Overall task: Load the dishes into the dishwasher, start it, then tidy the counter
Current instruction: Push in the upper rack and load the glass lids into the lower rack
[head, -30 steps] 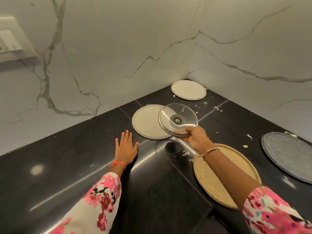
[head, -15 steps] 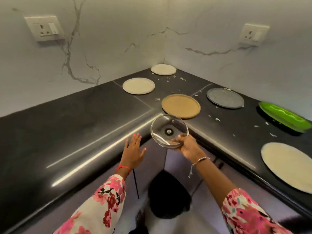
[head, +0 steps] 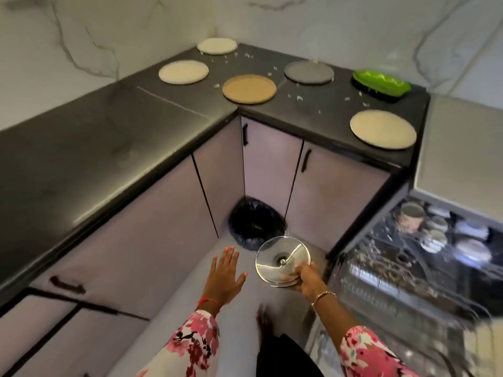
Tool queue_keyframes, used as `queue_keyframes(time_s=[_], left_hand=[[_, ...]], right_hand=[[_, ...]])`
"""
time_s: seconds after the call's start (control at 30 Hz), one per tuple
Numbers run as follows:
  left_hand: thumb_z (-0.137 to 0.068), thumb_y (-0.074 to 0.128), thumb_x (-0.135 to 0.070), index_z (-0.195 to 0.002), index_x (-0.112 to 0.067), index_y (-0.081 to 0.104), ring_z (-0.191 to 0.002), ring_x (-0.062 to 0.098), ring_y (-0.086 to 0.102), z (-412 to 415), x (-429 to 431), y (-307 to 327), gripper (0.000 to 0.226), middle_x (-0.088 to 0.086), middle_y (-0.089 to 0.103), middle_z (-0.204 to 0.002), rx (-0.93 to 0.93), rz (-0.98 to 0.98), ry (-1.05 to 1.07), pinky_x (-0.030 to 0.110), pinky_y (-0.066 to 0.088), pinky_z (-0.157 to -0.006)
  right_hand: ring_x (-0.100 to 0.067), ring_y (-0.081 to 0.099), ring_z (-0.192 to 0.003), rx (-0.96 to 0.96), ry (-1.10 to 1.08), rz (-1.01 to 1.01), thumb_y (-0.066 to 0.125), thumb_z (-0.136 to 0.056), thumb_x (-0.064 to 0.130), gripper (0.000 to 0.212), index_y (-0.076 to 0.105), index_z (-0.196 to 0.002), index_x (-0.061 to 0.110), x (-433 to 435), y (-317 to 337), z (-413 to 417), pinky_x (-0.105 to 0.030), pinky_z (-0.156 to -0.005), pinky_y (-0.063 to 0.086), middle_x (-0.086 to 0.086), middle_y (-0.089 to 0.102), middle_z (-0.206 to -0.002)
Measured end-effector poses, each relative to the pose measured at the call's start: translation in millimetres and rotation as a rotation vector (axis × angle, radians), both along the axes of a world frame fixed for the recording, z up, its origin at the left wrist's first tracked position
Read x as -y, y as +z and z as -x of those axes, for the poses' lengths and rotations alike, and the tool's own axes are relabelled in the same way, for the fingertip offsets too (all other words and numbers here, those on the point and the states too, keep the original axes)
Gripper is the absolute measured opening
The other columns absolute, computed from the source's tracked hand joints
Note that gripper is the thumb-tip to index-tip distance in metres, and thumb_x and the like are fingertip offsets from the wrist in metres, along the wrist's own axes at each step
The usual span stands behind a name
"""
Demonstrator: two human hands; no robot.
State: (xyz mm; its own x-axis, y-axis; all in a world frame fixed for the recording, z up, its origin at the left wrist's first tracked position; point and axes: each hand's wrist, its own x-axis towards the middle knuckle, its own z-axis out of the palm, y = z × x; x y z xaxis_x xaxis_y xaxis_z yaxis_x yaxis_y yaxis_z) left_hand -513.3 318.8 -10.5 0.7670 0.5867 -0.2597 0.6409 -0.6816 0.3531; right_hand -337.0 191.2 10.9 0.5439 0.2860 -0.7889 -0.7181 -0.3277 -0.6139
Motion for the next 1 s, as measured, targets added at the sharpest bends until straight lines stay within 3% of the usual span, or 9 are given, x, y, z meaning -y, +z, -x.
queue_keyframes(time_s=[0.1, 0.2, 0.27, 0.37, 0.53, 0.67, 0.77, 0.9, 1.0], left_hand=[[-0.069, 0.000, -0.062, -0.148, -0.009, 0.019, -0.146, 0.023, 0.005, 37, 61, -9, 0.096, 0.007, 0.010, -0.157, -0.069, 0.061, -0.028, 0.034, -0.010, -0.112], [-0.062, -0.009, -0.063, -0.149, -0.012, 0.008, -0.146, 0.019, -0.004, 65, 120, -16, 0.103, 0.005, 0.000, -0.158, -0.140, 0.088, -0.090, 0.036, -0.010, -0.115], [-0.061, -0.011, -0.063, -0.149, -0.012, 0.004, -0.146, 0.019, -0.006, 74, 159, -20, 0.104, 0.005, -0.003, -0.158, -0.172, 0.102, -0.141, 0.036, -0.009, -0.116], [-0.060, -0.012, -0.063, -0.149, -0.012, 0.004, -0.146, 0.018, -0.005, 78, 205, -23, 0.104, 0.005, -0.003, -0.158, -0.186, 0.112, -0.252, 0.036, -0.008, -0.116], [-0.063, -0.008, -0.063, -0.149, -0.010, 0.011, -0.146, 0.020, 0.000, 58, 264, -29, 0.103, 0.007, 0.004, -0.158, -0.193, 0.113, -0.432, 0.038, -0.003, -0.117], [-0.063, -0.008, -0.062, -0.148, -0.008, 0.017, -0.146, 0.021, 0.004, 21, 302, -34, 0.104, 0.008, 0.009, -0.157, -0.216, 0.105, -0.561, 0.039, 0.000, -0.117], [-0.060, -0.013, -0.061, -0.149, -0.010, 0.011, -0.146, 0.018, 0.002, -17, 334, -40, 0.105, 0.005, 0.006, -0.158, -0.267, 0.077, -0.606, 0.036, 0.001, -0.117], [-0.083, 0.007, -0.056, -0.148, -0.010, 0.016, -0.146, 0.019, 0.006, -61, 374, -46, 0.080, 0.005, 0.010, -0.157, -0.291, 0.110, -0.632, 0.036, 0.005, -0.117], [-0.098, 0.039, -0.029, -0.146, -0.009, 0.023, -0.145, 0.021, 0.012, -90, 395, -56, 0.054, 0.006, 0.019, -0.155, -0.282, 0.128, -0.631, 0.038, 0.010, -0.117]], right_hand=[[-0.026, 0.059, -0.034, 0.013, -0.088, 0.043, 0.032, -0.081, -0.018, 0.028, 0.047, -0.085, 0.005, 66, -23, 41, -0.044, -0.034, 0.050, -0.022, 0.055, -0.088], [-0.030, 0.067, -0.054, 0.011, -0.135, 0.086, 0.037, -0.081, -0.013, 0.024, 0.051, -0.095, 0.001, 134, -38, 81, -0.059, -0.061, 0.055, -0.023, 0.060, -0.089], [-0.039, 0.065, -0.071, 0.027, -0.165, 0.138, 0.040, -0.082, -0.009, 0.027, 0.054, -0.100, 0.005, 182, -42, 98, -0.062, -0.072, 0.053, -0.022, 0.064, -0.090], [-0.030, 0.057, -0.057, 0.005, -0.237, 0.181, 0.044, -0.086, -0.008, 0.023, 0.053, -0.090, 0.013, 245, -37, 118, -0.045, -0.054, 0.055, -0.015, 0.059, -0.076], [-0.025, 0.057, -0.057, 0.067, -0.297, 0.237, 0.051, -0.085, -0.006, 0.020, 0.054, -0.083, 0.014, 332, -30, 120, -0.036, -0.052, 0.053, -0.013, 0.058, -0.077], [-0.037, 0.065, -0.082, 0.151, -0.261, 0.341, 0.057, -0.082, -0.003, 0.019, 0.057, -0.081, 0.016, 396, -50, 102, -0.052, -0.077, 0.055, -0.022, 0.065, -0.093], [-0.030, 0.059, -0.088, 0.217, -0.251, 0.413, 0.053, -0.083, -0.008, 0.019, 0.062, -0.094, 0.004, 436, -52, 77, -0.042, -0.082, 0.051, -0.018, 0.063, -0.094], [-0.022, 0.048, -0.068, 0.301, -0.164, 0.436, 0.053, -0.087, -0.002, 0.009, 0.057, -0.084, 0.005, 472, -45, 35, -0.028, -0.056, 0.040, -0.013, 0.055, -0.078], [-0.017, 0.045, -0.064, 0.381, -0.090, 0.414, 0.055, -0.091, 0.007, 0.008, 0.057, -0.083, 0.004, 485, -55, 2, -0.032, -0.061, 0.040, -0.005, 0.051, -0.071]])
